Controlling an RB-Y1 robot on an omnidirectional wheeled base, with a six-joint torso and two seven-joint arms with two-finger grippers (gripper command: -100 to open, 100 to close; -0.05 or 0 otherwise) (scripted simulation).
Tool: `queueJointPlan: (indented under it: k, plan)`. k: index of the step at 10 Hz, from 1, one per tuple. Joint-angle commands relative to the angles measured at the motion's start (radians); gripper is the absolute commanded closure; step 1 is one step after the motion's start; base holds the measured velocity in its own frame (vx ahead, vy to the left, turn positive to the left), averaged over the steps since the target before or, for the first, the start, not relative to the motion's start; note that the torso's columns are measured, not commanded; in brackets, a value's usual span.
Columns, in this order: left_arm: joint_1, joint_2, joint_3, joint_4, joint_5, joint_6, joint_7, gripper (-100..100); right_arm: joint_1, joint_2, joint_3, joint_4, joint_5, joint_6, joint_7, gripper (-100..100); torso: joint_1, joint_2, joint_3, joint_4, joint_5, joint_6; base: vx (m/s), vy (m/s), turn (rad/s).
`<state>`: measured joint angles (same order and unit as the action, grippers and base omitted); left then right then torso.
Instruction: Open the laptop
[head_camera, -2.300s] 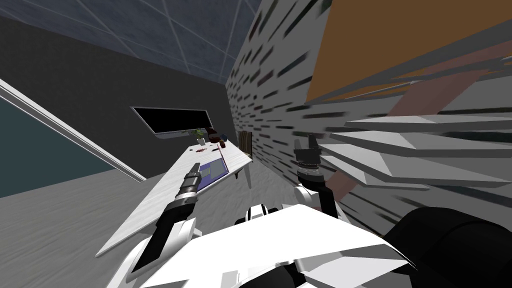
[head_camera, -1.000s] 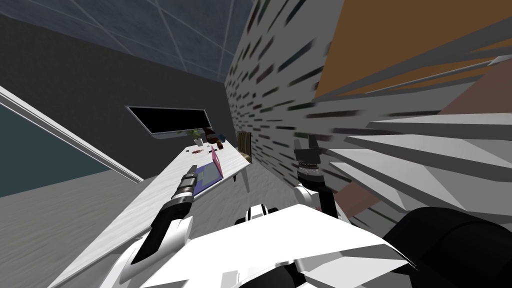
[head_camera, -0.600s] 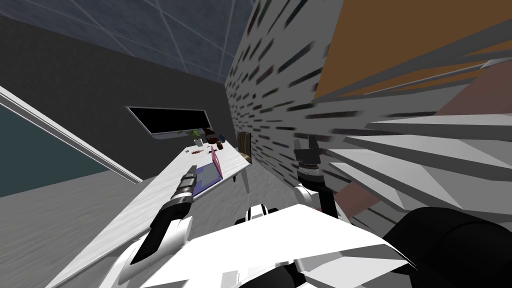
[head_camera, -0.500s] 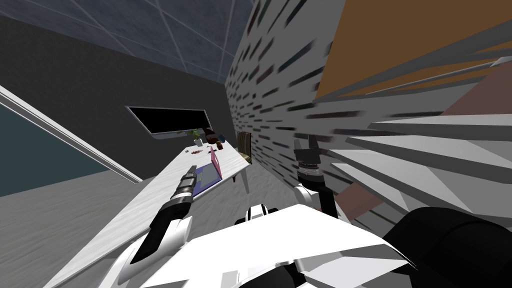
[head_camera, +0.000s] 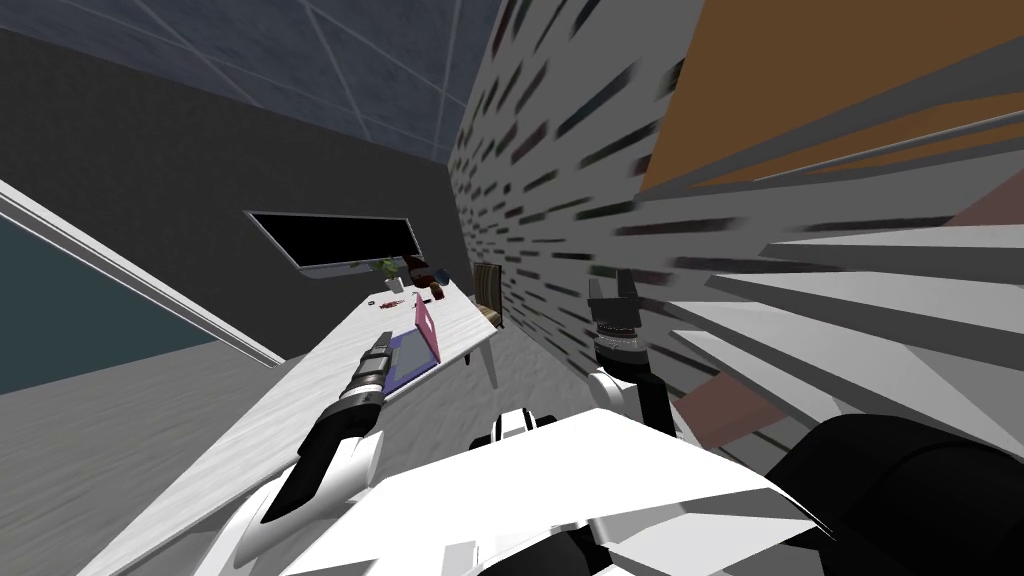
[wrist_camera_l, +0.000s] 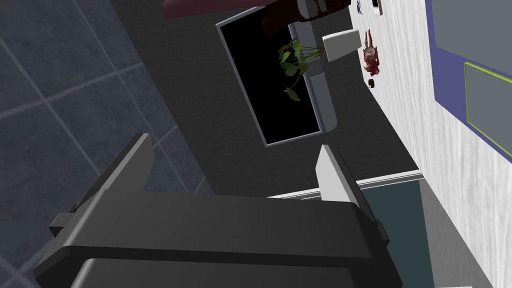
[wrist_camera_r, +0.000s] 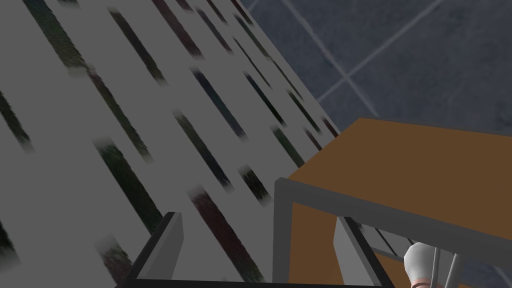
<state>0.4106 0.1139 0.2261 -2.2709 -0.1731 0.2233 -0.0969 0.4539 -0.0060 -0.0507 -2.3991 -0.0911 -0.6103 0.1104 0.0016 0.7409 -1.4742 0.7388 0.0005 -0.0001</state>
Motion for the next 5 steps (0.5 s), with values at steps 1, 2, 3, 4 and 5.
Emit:
queueJointPlan:
  k: [1, 2, 3, 4, 5]
  plan:
    - [0.001, 0.0, 0.0, 0.0, 0.0, -0.001, 0.0, -100, 0.0, 0.0, 0.0, 0.0, 0.0, 0.0, 0.0, 0, -0.001, -0.001, -0.001, 0.0, 0.0, 0.0, 0.0, 0.0, 0.0]
    - [0.001, 0.0, 0.0, 0.0, 0.0, -0.001, 0.0, -100, 0.0, 0.0, 0.0, 0.0, 0.0, 0.0, 0.0, 0, -0.001, -0.003, -0.002, -0.001, 0.0, 0.0, 0.0, 0.0, 0.0]
    - [0.001, 0.0, 0.0, 0.0, 0.0, -0.001, 0.0, -100, 0.0, 0.0, 0.0, 0.0, 0.0, 0.0, 0.0, 0, -0.002, -0.003, -0.002, -0.001, -0.001, 0.0, 0.0, 0.0, 0.0]
    - [0.001, 0.0, 0.0, 0.0, 0.0, -0.001, 0.0, -100, 0.0, 0.0, 0.0, 0.0, 0.0, 0.0, 0.0, 0, -0.002, -0.004, -0.002, -0.001, -0.001, 0.0, 0.008, -0.005, -0.019]
    - [-0.004, 0.003, 0.009, 0.0, -0.004, 0.027, -0.007, -100, 0.0, 0.0, 0.0, 0.0, 0.0, 0.0, 0.0, 0, -0.002, -0.004, -0.002, -0.001, -0.001, 0.0, 0.031, -0.027, -0.024]
